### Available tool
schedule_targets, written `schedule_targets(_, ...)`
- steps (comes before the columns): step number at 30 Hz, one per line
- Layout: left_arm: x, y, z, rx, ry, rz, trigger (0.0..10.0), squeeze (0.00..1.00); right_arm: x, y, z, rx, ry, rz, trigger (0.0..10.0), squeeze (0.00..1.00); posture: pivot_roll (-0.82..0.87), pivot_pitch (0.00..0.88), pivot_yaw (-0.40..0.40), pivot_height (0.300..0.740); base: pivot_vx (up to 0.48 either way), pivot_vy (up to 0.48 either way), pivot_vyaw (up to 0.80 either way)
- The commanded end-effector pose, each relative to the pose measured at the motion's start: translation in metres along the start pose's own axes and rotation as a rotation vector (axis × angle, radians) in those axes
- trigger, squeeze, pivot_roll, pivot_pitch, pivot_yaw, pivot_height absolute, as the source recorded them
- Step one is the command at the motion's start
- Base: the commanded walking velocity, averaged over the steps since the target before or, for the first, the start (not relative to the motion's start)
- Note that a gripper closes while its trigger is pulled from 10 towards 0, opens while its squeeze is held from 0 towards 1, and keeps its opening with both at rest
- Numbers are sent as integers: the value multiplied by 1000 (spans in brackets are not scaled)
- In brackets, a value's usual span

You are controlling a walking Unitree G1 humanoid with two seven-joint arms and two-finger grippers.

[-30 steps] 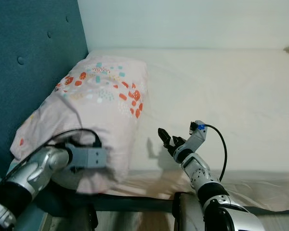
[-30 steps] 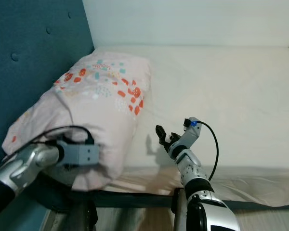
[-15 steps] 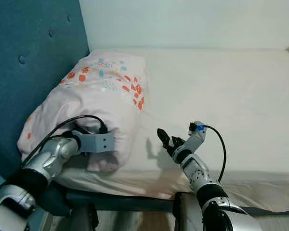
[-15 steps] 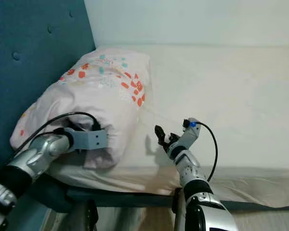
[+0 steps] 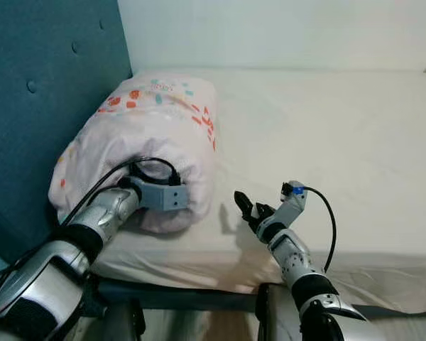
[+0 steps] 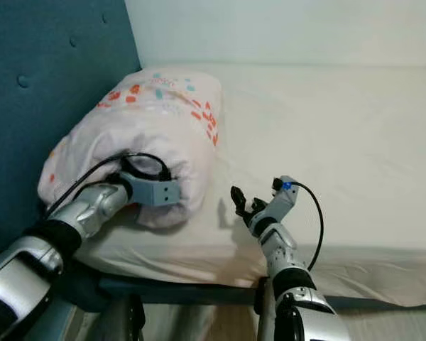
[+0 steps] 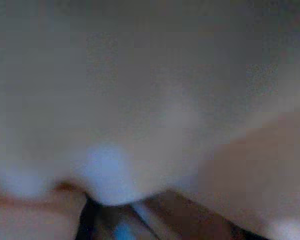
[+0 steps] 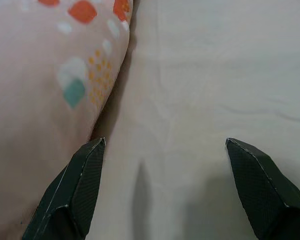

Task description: Clean up the room

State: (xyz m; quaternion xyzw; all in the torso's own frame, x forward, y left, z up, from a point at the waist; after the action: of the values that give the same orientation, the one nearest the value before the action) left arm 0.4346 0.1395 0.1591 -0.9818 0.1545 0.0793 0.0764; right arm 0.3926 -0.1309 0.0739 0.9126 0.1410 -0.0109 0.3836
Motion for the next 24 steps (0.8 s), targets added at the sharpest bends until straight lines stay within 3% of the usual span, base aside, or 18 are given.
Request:
schedule_targets(1,0,-9,-7,43,20,-26,10000,0,-3,-4,5,22,-20,-6,10000,0,69,98,-10,445,0,0,0)
schedule_targets(5,-5,-29,-2,101,-17,-78,10000,0,-4,-5,7,24,-26,-6,10000,0,70,100,-9,445,0,0,0)
schedule_targets(7,-12,-44,13,133,-74,-113,10000,0,-5,-6,8,24,-28,-8,10000,0,70,100,-9,445,0,0,0)
schedule_targets(8,-12,-44,13,133,-74,-113,10000,0,-5,-6,8,24,-28,-8,10000,0,70,100,-9,445,0,0,0)
schedule_targets(9,-17,-51,26,141,-122,-129,10000,0,-5,-6,8,24,-29,-9,10000,0,70,100,-9,445,0,0,0)
schedule_targets(10,-17,-51,26,141,-122,-129,10000,0,-5,-6,8,24,-29,-9,10000,0,70,100,-9,445,0,0,0)
schedule_targets(13,-31,-66,55,129,-244,-163,10000,0,-4,-7,6,23,-27,-16,10000,0,80,93,-14,445,0,0,0)
schedule_targets(16,-34,-69,62,122,-270,-170,10000,0,-3,-8,5,22,-25,-18,10000,0,80,93,-14,445,0,0,0)
schedule_targets(19,-49,-74,85,7,-472,-142,10000,0,-2,-8,3,16,-18,-28,10000,0,83,81,-22,445,0,0,0)
schedule_targets(21,-51,-71,87,-40,-517,-108,10000,0,-2,-8,3,14,-16,-30,10000,0,83,80,-22,445,0,0,0)
schedule_targets(23,-53,-59,84,-133,-595,-6,10000,0,-1,-7,2,12,-13,-31,10000,0,85,73,-25,445,0,0,0)
schedule_targets(24,-53,-59,84,-133,-595,-6,10000,0,-1,-7,2,12,-13,-31,10000,0,85,73,-25,445,0,0,0)
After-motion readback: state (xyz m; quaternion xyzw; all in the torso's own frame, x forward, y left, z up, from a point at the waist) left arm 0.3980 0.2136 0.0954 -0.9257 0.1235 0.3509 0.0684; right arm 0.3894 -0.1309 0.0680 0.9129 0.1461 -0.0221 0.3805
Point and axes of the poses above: a point about 5 cm out from each wrist's last joint towards the gripper, its own x axis pointing out of the wrist towards the gripper, its own y axis along the axis of the wrist's last joint, z = x × y, the point moved 4 cm from there along x, pointing out of the wrist towards the gripper, and after that the axes turned 8 degrees about x, right-handed, at the moved point
